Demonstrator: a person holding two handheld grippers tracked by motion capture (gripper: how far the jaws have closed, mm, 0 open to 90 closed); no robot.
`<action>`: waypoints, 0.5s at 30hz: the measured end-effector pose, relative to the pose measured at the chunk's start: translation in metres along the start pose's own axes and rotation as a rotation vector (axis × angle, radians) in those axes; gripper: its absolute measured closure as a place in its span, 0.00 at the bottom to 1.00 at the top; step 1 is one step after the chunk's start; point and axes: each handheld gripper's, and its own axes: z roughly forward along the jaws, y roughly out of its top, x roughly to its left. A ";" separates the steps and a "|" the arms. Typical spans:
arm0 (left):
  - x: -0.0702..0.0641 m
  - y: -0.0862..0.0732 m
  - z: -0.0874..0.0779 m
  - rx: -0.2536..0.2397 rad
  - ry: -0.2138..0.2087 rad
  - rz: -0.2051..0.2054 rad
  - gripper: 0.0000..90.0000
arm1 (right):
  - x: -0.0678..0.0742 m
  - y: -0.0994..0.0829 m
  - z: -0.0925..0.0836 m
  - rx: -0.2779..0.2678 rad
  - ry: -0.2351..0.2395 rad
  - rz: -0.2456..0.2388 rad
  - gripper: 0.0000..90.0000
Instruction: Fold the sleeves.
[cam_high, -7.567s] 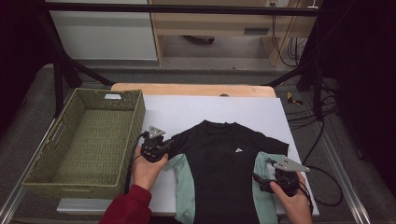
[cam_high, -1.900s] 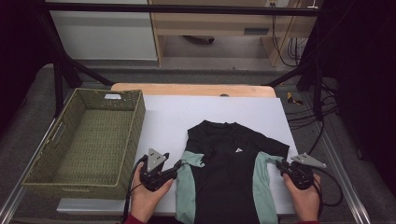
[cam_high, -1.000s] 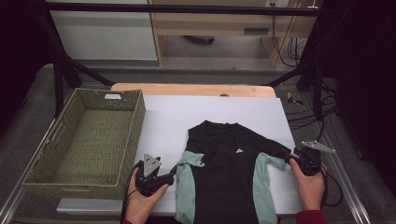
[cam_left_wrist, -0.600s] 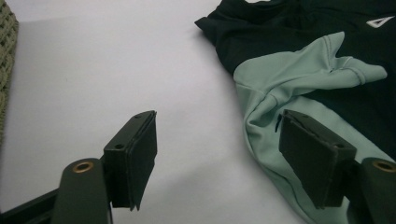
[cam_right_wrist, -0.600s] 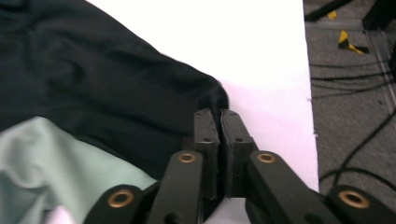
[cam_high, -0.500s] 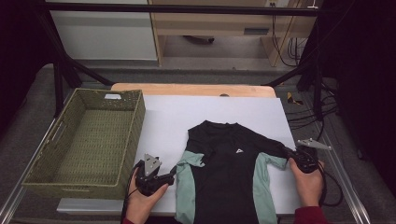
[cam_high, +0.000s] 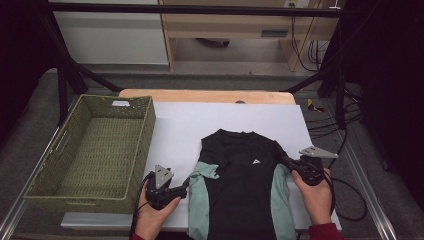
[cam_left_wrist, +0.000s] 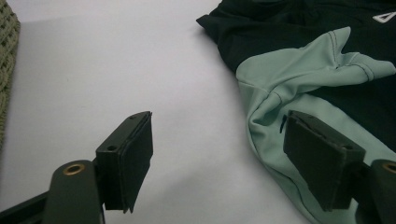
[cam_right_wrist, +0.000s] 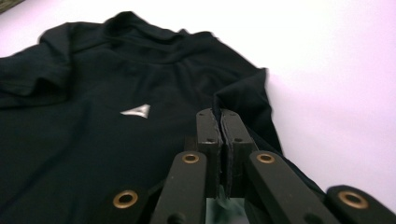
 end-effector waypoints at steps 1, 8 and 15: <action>0.000 0.000 0.000 0.001 0.000 0.000 0.27 | 0.003 0.003 0.002 0.007 0.008 -0.001 0.97; 0.000 0.000 0.000 0.004 -0.003 0.001 0.27 | 0.027 0.030 0.017 0.043 0.032 -0.038 0.97; 0.001 -0.001 0.002 0.009 -0.007 -0.006 0.27 | 0.040 0.051 0.042 0.074 0.069 -0.013 0.97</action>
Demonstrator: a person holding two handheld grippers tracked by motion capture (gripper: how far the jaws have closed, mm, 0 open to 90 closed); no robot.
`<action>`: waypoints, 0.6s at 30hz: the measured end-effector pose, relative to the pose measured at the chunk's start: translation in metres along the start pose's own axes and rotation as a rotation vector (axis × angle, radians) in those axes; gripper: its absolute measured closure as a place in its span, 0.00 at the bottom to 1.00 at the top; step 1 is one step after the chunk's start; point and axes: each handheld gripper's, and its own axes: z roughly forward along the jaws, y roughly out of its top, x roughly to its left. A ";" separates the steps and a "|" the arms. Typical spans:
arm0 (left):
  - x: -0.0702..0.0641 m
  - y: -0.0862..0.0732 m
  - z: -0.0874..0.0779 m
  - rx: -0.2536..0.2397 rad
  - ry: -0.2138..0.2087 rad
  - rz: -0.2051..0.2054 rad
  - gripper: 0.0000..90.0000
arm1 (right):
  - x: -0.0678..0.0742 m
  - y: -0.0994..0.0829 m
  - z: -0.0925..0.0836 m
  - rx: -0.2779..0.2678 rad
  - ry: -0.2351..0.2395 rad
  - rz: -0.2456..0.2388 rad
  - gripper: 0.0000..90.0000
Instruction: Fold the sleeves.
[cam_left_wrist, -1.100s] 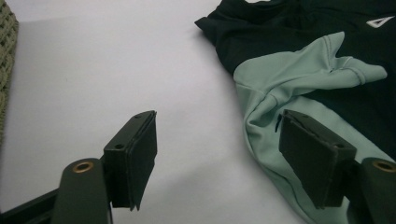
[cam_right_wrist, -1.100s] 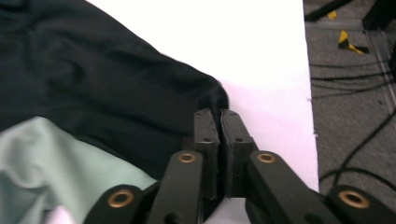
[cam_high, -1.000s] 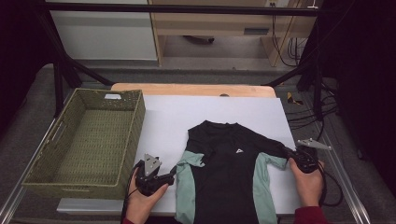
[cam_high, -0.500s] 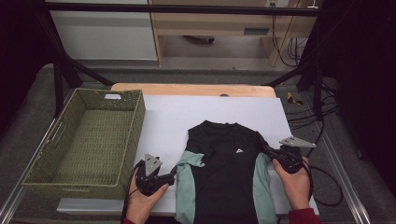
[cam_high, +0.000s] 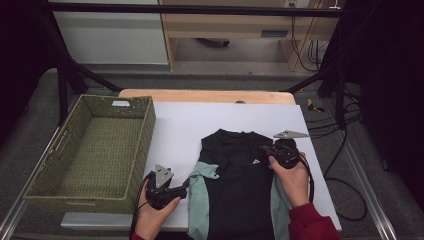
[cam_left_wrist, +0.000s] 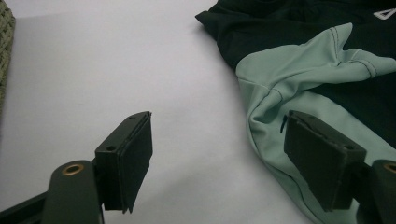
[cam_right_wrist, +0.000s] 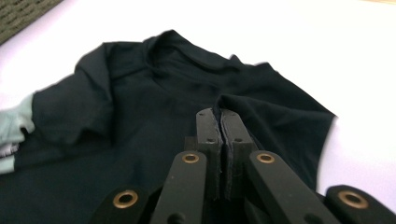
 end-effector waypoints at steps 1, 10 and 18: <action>0.000 0.000 0.000 -0.001 -0.001 -0.001 0.27 | 0.002 0.003 0.003 0.001 0.006 0.002 0.98; 0.000 0.000 0.000 0.005 -0.005 0.005 0.27 | 0.009 0.016 0.033 0.040 -0.007 0.000 0.97; -0.003 0.000 0.000 0.008 -0.009 0.010 0.27 | 0.017 0.018 0.020 -0.017 -0.004 -0.031 0.66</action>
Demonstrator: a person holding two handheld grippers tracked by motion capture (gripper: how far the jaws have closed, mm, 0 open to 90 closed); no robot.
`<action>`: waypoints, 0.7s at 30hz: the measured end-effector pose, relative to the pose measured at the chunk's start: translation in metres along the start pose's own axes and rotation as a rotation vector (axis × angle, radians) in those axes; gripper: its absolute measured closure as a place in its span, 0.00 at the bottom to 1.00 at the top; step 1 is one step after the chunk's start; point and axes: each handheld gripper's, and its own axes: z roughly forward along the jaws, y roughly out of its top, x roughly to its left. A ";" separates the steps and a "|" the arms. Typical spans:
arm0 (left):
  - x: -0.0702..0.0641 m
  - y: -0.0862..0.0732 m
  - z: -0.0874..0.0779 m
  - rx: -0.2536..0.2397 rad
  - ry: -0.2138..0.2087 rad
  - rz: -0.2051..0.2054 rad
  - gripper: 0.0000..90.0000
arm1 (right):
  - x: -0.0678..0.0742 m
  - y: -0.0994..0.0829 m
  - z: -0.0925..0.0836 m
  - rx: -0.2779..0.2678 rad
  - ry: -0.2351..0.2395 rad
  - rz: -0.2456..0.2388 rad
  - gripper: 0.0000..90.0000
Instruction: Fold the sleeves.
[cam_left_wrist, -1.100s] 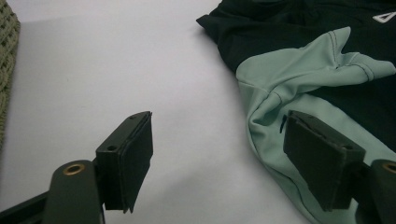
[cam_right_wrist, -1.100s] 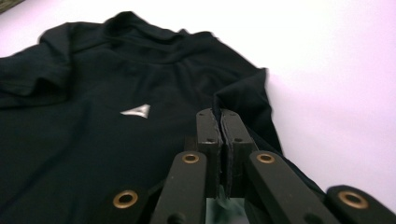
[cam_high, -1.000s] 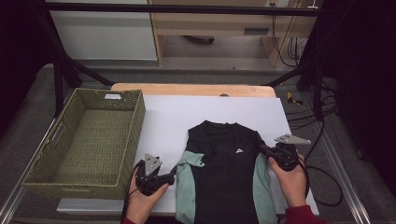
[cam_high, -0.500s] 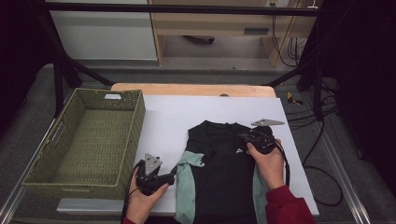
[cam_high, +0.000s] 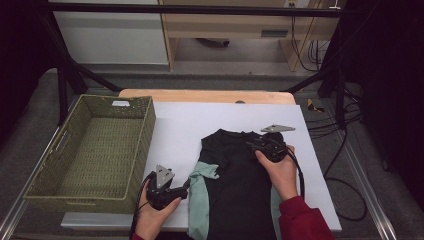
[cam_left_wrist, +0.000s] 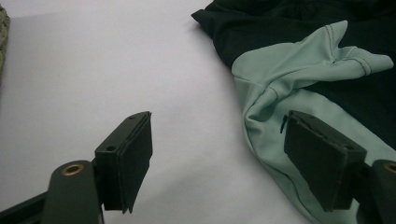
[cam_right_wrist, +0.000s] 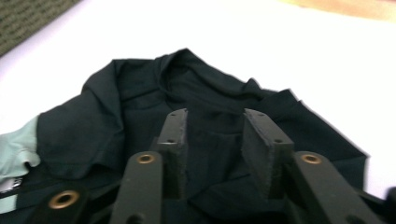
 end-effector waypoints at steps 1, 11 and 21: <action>0.000 0.000 0.000 0.003 -0.001 0.002 0.27 | 0.000 0.001 -0.004 -0.011 -0.003 -0.003 0.65; 0.001 0.000 0.000 0.004 0.005 0.002 0.27 | -0.017 -0.004 -0.043 -0.032 -0.026 0.009 0.55; 0.000 -0.001 0.001 0.008 0.006 0.005 0.27 | -0.025 -0.031 -0.050 0.013 -0.013 0.018 0.60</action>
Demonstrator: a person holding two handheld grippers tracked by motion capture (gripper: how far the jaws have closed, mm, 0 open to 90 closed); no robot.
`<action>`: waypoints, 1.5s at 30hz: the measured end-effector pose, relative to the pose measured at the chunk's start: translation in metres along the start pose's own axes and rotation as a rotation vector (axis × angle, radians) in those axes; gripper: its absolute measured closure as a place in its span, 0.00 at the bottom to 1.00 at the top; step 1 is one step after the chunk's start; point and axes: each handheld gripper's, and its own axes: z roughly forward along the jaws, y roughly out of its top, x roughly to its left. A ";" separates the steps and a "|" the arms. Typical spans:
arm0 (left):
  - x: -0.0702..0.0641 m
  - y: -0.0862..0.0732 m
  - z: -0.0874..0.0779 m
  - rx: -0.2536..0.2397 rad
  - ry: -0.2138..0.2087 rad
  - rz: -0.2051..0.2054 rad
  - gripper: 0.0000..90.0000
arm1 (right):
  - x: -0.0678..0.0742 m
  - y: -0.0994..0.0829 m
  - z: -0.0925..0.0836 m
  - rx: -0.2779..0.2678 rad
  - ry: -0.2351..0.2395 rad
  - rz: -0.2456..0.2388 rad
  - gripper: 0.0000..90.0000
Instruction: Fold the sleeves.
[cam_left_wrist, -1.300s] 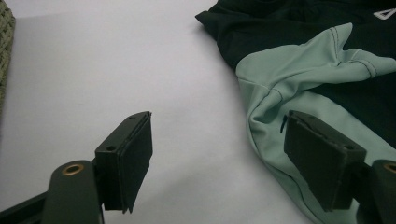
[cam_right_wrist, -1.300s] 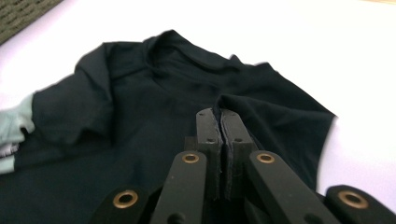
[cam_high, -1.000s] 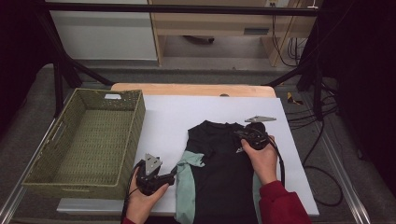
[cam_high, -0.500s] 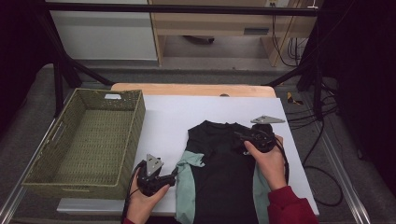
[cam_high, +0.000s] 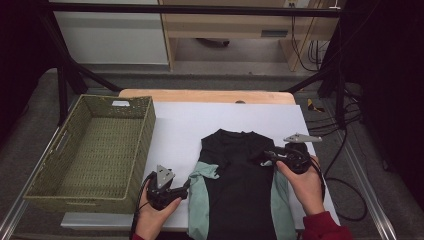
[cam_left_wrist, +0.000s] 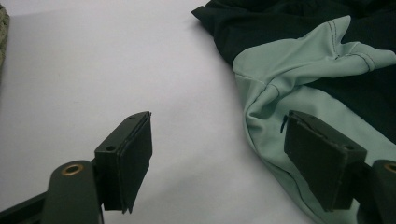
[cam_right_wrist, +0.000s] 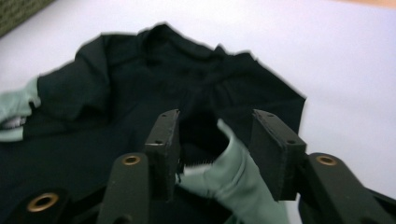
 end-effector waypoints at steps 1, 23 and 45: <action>0.000 0.000 0.000 0.003 -0.001 0.002 0.27 | 0.001 -0.004 0.001 0.009 0.004 0.000 0.63; -0.001 0.000 0.001 0.008 -0.002 0.005 0.27 | 0.039 -0.034 0.003 0.035 0.042 -0.102 0.98; -0.001 -0.001 0.002 0.013 0.000 0.010 0.27 | 0.054 -0.044 0.010 -0.019 0.008 -0.156 0.65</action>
